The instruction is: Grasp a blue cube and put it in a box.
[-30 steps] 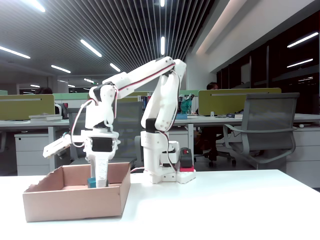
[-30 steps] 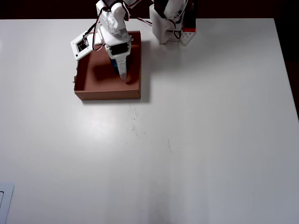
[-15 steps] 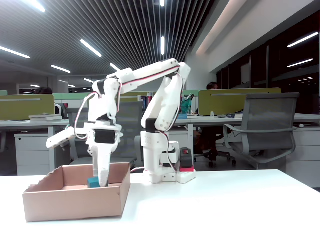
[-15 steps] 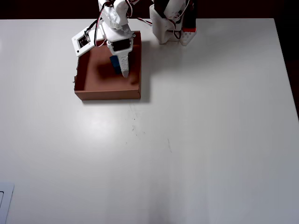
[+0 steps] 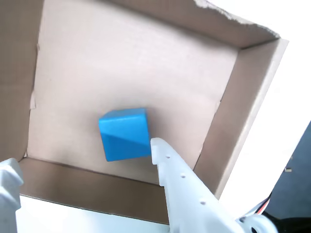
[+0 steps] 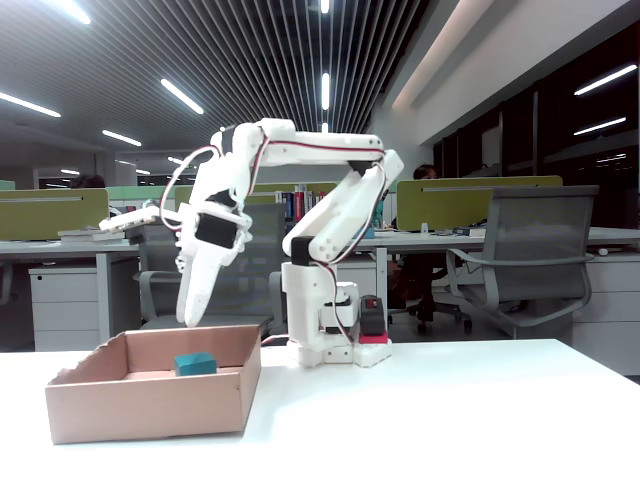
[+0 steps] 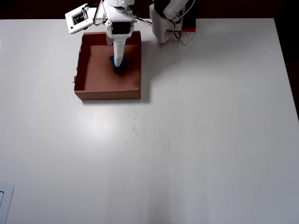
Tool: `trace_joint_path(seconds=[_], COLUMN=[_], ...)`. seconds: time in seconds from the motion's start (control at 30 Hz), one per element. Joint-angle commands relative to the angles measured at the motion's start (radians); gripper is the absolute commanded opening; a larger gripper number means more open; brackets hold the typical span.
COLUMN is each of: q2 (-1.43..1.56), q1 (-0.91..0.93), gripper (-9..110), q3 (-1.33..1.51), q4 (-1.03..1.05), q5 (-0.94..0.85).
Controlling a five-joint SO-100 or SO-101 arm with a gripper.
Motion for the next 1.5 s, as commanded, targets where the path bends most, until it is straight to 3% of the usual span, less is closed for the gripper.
trace_joint_path(seconds=[0.0, 0.8, 1.03, 1.47], q2=[0.098, 0.666, 0.804, 0.804], q1=[0.005, 0.028, 0.021, 0.020], gripper=[32, 30, 30, 29], q3=[0.041, 0.535, 0.537, 0.538], q4=[-0.044, -0.152, -0.009, -0.015], q5=[-0.037, -0.163, -0.164, -0.164])
